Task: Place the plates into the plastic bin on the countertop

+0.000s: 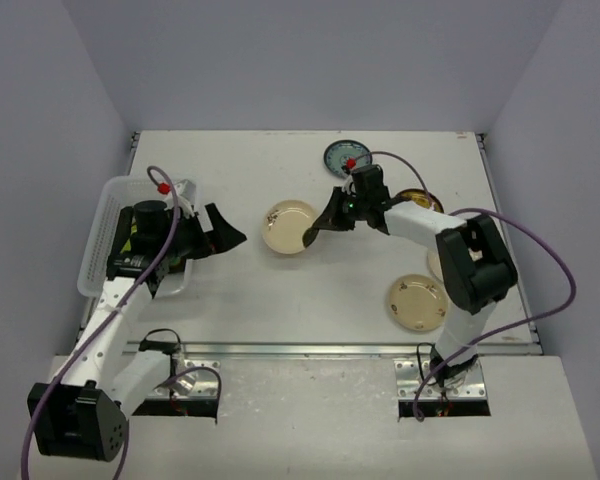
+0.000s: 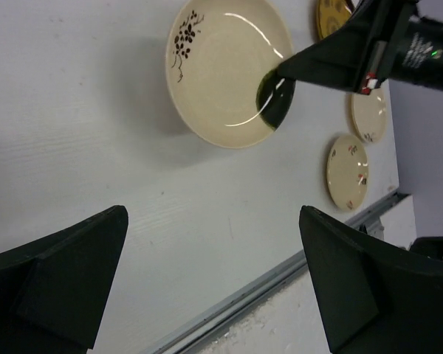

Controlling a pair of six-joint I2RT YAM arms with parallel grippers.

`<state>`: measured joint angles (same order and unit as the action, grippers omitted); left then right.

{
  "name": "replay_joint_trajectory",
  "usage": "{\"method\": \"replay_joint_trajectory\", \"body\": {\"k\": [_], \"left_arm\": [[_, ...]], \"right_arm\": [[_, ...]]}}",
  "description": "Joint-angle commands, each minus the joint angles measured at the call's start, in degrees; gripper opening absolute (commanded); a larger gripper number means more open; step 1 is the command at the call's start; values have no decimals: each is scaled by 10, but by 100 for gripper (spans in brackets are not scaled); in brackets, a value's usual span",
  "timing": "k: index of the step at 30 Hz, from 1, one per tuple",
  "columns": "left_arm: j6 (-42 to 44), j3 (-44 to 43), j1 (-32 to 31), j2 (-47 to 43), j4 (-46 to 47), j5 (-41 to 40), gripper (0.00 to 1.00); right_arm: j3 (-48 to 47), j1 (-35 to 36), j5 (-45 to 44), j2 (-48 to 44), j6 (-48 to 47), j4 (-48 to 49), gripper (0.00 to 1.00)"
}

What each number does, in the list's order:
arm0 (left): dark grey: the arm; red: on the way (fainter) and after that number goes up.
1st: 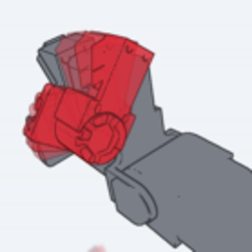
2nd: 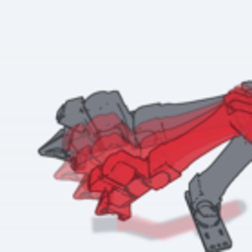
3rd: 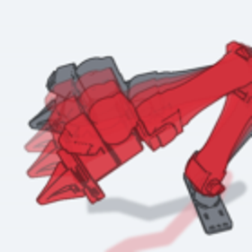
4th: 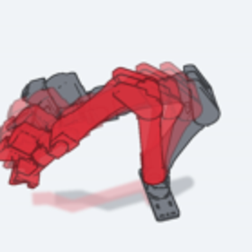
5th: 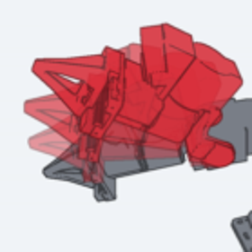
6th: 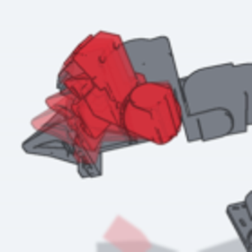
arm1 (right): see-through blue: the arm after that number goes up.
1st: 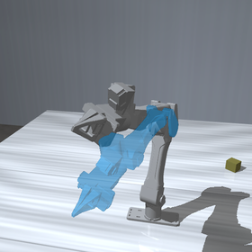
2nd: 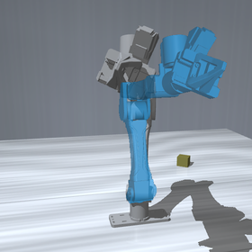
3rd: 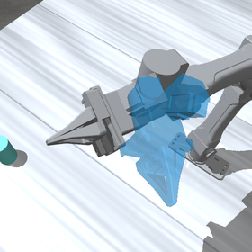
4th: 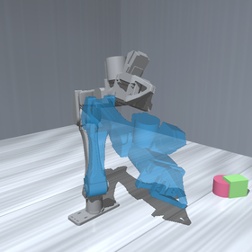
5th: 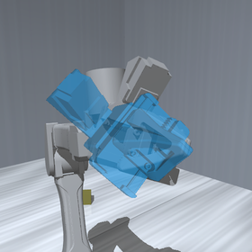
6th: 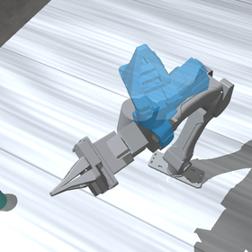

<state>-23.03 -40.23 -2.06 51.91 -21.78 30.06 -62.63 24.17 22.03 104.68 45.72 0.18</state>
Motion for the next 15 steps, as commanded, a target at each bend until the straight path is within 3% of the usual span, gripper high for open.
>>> {"method": "replay_joint_trajectory", "body": {"k": [1, 5, 7, 8, 9, 10, 11, 14, 15], "left_arm": [[-7, -38, -58, 49, 40, 2, 100], [-4, -50, -73, 84, 51, 11, 97], [-10, -52, -73, 85, 61, 16, 87], [-11, -53, -73, 85, 65, 20, 78], [-14, -55, -73, 83, 68, 19, 60], [-21, -55, -73, 77, 72, 8, 25], [-27, -56, -73, 70, 74, -1, 0], [-37, -61, -73, 51, 74, -32, 0], [-41, -63, -73, 48, 72, -46, 0]], "right_arm": [[-21, 20, 91, -84, -114, -69, 0], [4, 25, 225, -133, -83, -16, 0], [18, 27, 264, -145, -61, 21, 0], [23, 27, 275, -151, -53, 35, 0], [28, 28, 282, -152, -44, 46, 0], [34, 30, 288, -156, -34, 60, 0], [40, 31, 293, -158, -25, 73, 0], [54, 31, 295, -160, -4, 103, 0], [60, 31, 295, -160, 2, 114, 7]]}}
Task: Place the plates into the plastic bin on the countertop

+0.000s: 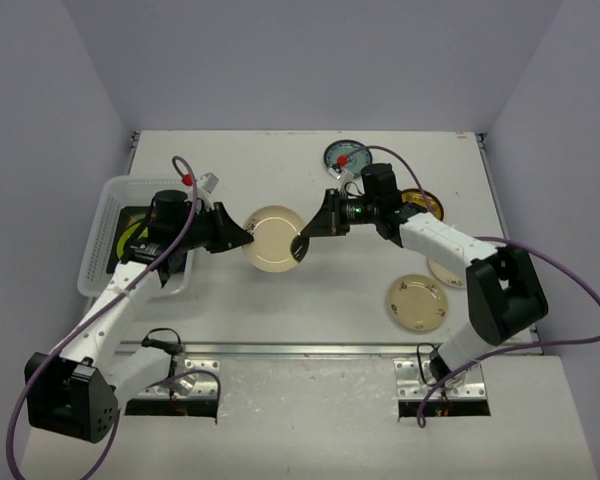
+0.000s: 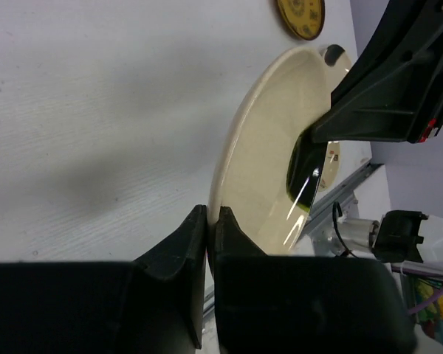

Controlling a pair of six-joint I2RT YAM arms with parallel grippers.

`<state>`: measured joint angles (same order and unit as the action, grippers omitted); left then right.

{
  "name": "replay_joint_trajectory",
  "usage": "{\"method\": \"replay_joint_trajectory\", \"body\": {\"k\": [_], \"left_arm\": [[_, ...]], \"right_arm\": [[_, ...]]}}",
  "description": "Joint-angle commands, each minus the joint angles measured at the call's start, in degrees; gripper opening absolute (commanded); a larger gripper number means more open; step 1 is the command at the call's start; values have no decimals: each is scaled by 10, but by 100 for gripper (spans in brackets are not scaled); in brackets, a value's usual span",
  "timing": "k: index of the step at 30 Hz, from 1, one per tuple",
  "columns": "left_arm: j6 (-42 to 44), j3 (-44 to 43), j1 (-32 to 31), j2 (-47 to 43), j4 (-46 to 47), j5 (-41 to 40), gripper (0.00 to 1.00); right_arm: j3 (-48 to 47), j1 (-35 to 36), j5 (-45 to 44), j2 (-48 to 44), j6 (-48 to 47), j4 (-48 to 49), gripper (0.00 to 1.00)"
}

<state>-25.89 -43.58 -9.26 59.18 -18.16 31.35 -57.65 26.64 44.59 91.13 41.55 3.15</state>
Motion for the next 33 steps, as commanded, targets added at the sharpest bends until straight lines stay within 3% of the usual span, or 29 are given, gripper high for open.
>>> {"method": "replay_joint_trajectory", "body": {"k": [1, 2, 4, 7, 10, 13, 16, 20, 26, 28, 32, 33], "left_arm": [[-16, -34, -1, -29, 32, -76, 0], [-19, -39, -1, -34, 21, -95, 0], [-31, -54, 10, -37, -8, -159, 0], [-61, -70, 96, -48, -42, -245, 0], [-86, -48, 304, -73, -40, -193, 0], [-111, -27, 430, -64, -33, -146, 0], [-153, 5, 488, -32, -13, -133, 0], [-176, 30, 497, -22, 5, -193, 1], [-166, 44, 497, -29, 10, -237, 16], [-161, 45, 497, -25, 8, -240, 30], [-157, 45, 497, -34, -4, -237, 85], [-157, 44, 497, -38, -8, -236, 91]], "right_arm": [[15, 6, 69, -24, 47, 90, 25], [21, 5, 55, -27, 46, 89, 46], [33, -1, 16, -36, 38, 73, 98], [70, -24, -13, -54, 45, 71, 99], [109, -46, -18, -81, 51, 83, 99], [133, -62, -7, -96, 46, 83, 99], [154, -79, 0, -103, 47, 93, 99], [165, -94, 19, -107, 46, 99, 99], [172, -111, 25, -110, 39, 101, 99], [173, -111, 28, -108, 38, 103, 99], [174, -112, 24, -103, 33, 103, 99], [173, -112, 23, -101, 32, 103, 99]]}}
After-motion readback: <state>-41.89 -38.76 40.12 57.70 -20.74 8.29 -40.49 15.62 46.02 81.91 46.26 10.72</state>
